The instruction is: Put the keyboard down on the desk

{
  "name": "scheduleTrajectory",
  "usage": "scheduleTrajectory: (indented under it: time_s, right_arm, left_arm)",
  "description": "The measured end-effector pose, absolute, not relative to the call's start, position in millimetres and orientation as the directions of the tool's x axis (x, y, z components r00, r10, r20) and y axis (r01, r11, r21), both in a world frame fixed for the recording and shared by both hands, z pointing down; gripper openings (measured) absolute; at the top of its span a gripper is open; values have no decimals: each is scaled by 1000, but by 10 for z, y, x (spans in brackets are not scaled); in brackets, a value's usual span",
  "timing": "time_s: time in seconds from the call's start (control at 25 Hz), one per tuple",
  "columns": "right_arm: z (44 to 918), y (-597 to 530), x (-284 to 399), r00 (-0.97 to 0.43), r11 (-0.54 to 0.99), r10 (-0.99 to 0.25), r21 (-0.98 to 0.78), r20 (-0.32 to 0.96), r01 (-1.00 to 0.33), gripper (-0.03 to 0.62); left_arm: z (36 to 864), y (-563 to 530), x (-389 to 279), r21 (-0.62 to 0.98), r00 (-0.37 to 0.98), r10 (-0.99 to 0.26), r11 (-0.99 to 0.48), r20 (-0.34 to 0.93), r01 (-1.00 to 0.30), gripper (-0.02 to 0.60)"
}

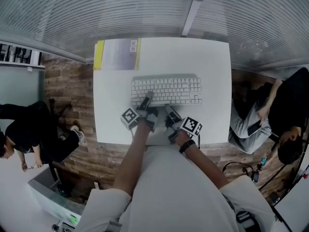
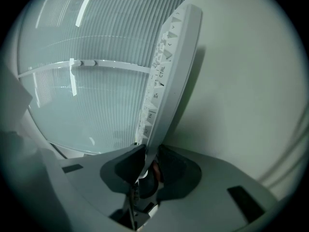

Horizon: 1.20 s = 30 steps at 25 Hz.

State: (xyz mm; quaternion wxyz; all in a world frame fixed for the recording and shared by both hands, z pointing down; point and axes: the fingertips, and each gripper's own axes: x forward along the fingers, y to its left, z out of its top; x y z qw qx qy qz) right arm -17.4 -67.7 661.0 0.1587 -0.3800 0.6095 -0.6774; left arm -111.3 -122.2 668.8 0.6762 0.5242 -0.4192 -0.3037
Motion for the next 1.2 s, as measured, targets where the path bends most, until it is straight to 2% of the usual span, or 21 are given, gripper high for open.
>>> scheduleTrajectory:
  time_s: [0.08, 0.52, 1.2]
  right_arm:
    - [6587, -680, -185, -661, -205, -681, -949, 315, -241, 95]
    - [6604, -692, -181, -663, -210, -678, -948, 318, -240, 94]
    - [6805, -722, -212, -673, -226, -648, -934, 356, -276, 91]
  left_arm:
    - [6648, -1171, -1156, 965, 453, -856, 261, 248, -35, 184]
    - [6658, -739, -1333, 939, 433, -834, 327, 341, -109, 193]
    - [6571, -626, -1395, 949, 432, -845, 296, 314, -111, 193]
